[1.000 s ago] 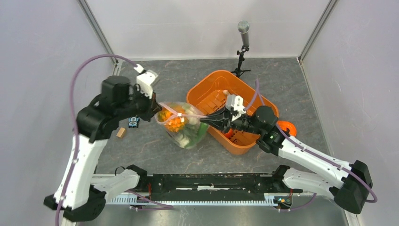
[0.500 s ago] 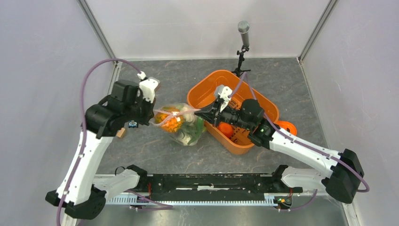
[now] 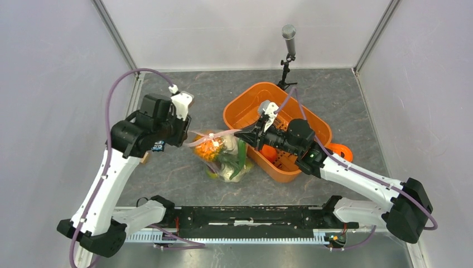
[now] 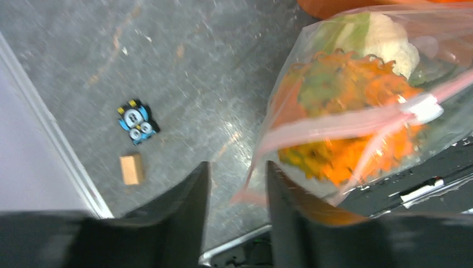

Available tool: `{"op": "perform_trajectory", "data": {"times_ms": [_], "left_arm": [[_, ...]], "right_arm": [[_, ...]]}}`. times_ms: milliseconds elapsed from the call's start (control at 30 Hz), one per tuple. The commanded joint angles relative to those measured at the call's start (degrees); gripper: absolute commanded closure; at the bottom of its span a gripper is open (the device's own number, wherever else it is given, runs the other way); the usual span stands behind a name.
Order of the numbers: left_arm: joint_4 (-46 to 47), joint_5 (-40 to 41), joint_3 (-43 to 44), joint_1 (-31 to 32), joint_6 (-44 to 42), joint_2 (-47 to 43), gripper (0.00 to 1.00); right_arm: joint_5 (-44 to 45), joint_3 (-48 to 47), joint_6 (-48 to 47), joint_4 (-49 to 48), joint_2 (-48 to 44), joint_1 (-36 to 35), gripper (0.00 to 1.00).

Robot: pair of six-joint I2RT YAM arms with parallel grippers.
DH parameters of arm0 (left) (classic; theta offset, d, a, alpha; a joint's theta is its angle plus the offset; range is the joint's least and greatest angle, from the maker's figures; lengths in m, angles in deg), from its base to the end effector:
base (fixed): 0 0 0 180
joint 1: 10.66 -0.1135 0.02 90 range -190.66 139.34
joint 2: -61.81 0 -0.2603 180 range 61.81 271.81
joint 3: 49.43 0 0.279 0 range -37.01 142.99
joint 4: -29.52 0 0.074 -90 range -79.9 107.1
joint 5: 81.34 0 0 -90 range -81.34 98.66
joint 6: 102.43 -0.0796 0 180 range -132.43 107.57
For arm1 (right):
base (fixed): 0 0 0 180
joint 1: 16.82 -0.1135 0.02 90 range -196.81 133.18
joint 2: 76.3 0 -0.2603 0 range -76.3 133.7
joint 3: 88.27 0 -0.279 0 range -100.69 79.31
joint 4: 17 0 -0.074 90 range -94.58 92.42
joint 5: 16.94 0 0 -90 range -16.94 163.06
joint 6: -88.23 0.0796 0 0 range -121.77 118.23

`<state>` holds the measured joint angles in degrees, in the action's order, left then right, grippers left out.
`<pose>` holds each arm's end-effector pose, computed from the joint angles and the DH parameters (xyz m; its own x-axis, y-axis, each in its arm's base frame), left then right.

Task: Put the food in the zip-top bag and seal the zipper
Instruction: Zip the zipper food storage bag at the center of the board.

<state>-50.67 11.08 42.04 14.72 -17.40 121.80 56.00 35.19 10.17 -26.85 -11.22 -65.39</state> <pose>0.2084 -0.0951 0.3692 -0.6414 0.4001 -0.6546 0.4604 0.8833 0.0888 0.2050 0.2676 0.3116 -0.1736 0.1021 -0.9795 -0.8943 0.4002 0.2003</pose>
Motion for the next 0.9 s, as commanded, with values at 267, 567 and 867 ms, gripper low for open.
{"op": "perform_trajectory", "data": {"times_ms": [267, 567, 867], "left_arm": [[15.7, -26.0, 0.6, -1.0, -10.0, -7.3, 0.13], [27.5, -45.8, -11.0, -1.0, -28.5, -6.8, 0.19], [23.2, -42.0, -10.4, -1.0, -37.6, -3.7, 0.42]], "right_arm": [[-7.6, -2.6, -2.1, -4.4, -1.4, 1.4, 1.00], [-10.1, -2.9, -4.3, -2.3, -2.0, 1.4, 1.00], [-11.7, -2.9, -4.2, -2.9, -2.1, 1.4, 1.00]]}}
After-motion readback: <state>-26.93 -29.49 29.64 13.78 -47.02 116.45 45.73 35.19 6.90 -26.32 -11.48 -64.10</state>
